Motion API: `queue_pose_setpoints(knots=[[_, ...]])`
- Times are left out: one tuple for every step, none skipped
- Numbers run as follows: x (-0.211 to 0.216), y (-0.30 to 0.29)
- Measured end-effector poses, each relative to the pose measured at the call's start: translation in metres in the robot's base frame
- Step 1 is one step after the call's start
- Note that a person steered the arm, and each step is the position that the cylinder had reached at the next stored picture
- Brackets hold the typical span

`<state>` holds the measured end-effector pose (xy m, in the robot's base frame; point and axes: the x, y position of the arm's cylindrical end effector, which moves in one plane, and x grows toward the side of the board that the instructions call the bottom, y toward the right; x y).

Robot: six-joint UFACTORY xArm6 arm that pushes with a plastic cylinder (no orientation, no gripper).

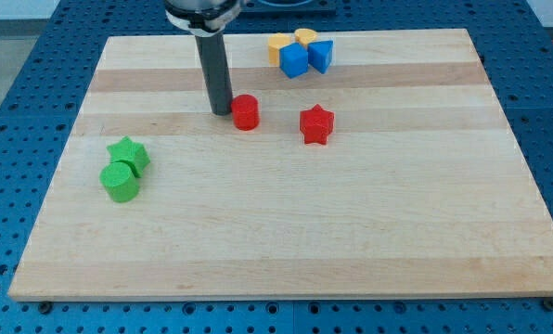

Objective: Push the green star left to the red circle

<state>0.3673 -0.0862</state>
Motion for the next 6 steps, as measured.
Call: queue_pose_setpoints(knots=[[0.015,0.01],[0.02,0.0],[-0.001,-0.066],[-0.01,-0.16],[0.024,-0.218],[0.073,-0.208]])
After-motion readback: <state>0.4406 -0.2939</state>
